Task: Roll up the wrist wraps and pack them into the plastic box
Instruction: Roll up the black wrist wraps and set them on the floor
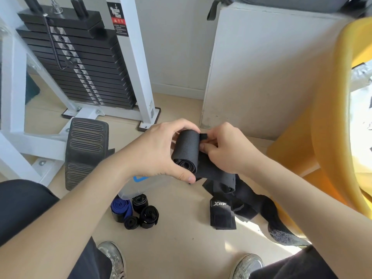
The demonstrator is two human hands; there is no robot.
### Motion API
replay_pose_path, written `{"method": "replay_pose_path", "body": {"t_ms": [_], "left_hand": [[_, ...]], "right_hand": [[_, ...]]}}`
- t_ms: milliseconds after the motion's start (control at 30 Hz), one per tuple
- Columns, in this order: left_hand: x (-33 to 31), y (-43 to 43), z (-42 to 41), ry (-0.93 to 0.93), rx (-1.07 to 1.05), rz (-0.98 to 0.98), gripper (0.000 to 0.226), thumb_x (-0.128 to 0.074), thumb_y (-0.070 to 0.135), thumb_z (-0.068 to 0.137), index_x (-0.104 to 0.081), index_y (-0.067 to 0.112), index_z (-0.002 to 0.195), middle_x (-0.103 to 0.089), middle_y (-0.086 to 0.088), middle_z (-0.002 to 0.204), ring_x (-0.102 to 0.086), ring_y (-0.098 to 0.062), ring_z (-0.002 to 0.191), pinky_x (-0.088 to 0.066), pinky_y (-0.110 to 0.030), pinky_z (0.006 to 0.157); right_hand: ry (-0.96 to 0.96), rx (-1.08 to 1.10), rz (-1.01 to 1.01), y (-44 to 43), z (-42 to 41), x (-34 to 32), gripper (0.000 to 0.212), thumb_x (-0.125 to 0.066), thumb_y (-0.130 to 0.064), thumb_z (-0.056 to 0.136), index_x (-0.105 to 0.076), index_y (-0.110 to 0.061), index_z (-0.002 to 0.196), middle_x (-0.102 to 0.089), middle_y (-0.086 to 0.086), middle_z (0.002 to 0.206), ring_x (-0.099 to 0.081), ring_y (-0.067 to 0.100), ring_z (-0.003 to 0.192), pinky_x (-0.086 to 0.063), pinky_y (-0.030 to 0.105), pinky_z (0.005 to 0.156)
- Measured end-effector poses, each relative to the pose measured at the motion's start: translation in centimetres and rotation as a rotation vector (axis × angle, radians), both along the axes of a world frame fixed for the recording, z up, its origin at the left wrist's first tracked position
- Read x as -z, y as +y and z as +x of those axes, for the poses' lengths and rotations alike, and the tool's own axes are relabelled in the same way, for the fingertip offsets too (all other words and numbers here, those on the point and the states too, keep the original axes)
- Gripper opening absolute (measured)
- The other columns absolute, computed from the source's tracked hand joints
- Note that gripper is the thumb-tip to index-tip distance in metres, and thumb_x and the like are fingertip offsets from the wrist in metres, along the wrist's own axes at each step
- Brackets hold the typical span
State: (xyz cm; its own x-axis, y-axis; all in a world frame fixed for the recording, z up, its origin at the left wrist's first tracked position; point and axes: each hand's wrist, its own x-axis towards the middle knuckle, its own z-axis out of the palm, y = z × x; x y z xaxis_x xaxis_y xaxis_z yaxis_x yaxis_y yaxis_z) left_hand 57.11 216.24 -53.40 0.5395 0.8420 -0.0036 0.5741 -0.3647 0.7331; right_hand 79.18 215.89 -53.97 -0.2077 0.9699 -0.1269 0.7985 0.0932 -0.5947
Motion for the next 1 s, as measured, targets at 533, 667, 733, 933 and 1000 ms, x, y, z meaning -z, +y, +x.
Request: {"method": "replay_pose_path", "body": {"t_ms": [533,667,733,933,1000], "left_hand": [[0.1,0.9,-1.0,0.203,-0.014,0.06,0.081,-0.102,0.044,0.052,-0.059,0.05,0.121,-0.056,0.012,0.112,-0.064,-0.011,0.1,-0.058,-0.044,0.092],[0.9,0.5,0.2,0.316,0.028,0.071,0.079,-0.097,0.036,0.057,-0.055,0.05,0.122,-0.044,0.016,0.106,-0.058,-0.013,0.1,-0.057,-0.045,0.088],[1.1,0.5,0.7,0.331,0.045,0.059,0.08,-0.096,0.029,0.059,-0.053,0.048,0.125,-0.039,0.018,0.107,-0.056,-0.008,0.099,-0.057,-0.041,0.086],[1.4,0.3,1.4,0.151,0.044,0.036,0.102,-0.096,0.018,0.066,-0.044,0.049,0.148,-0.039,0.014,0.13,-0.053,-0.004,0.12,-0.05,-0.021,0.095],[1.0,0.3,1.4,0.108,-0.069,-0.039,0.123,-0.098,0.031,0.067,-0.021,0.053,0.161,-0.035,0.014,0.143,-0.052,-0.007,0.13,-0.045,-0.022,0.1]], "right_hand": [[0.077,0.087,-0.172,0.0,-0.5,-0.3,0.031,-0.052,-0.014,0.106,-0.075,-0.001,0.089,-0.066,0.003,0.075,-0.056,0.019,0.07,-0.048,0.029,0.064],[0.328,0.28,-0.473,-0.9,-2.1,-0.2,0.046,-0.065,-0.05,0.088,-0.075,-0.006,0.094,-0.076,0.017,0.086,-0.072,0.03,0.077,-0.059,0.038,0.074],[0.354,0.279,-0.511,-1.1,-2.4,-0.1,0.061,-0.072,-0.067,0.077,-0.079,-0.009,0.094,-0.08,0.014,0.09,-0.079,0.032,0.081,-0.065,0.042,0.079],[0.449,0.264,-0.397,-0.5,-2.0,-0.2,0.037,-0.083,-0.05,0.089,-0.081,-0.014,0.094,-0.083,0.004,0.089,-0.082,0.02,0.082,-0.069,0.04,0.082],[0.606,0.288,-0.419,0.1,-1.4,-0.8,0.034,-0.083,-0.047,0.092,-0.083,-0.015,0.101,-0.084,0.005,0.097,-0.082,0.024,0.092,-0.065,0.049,0.095]]}}
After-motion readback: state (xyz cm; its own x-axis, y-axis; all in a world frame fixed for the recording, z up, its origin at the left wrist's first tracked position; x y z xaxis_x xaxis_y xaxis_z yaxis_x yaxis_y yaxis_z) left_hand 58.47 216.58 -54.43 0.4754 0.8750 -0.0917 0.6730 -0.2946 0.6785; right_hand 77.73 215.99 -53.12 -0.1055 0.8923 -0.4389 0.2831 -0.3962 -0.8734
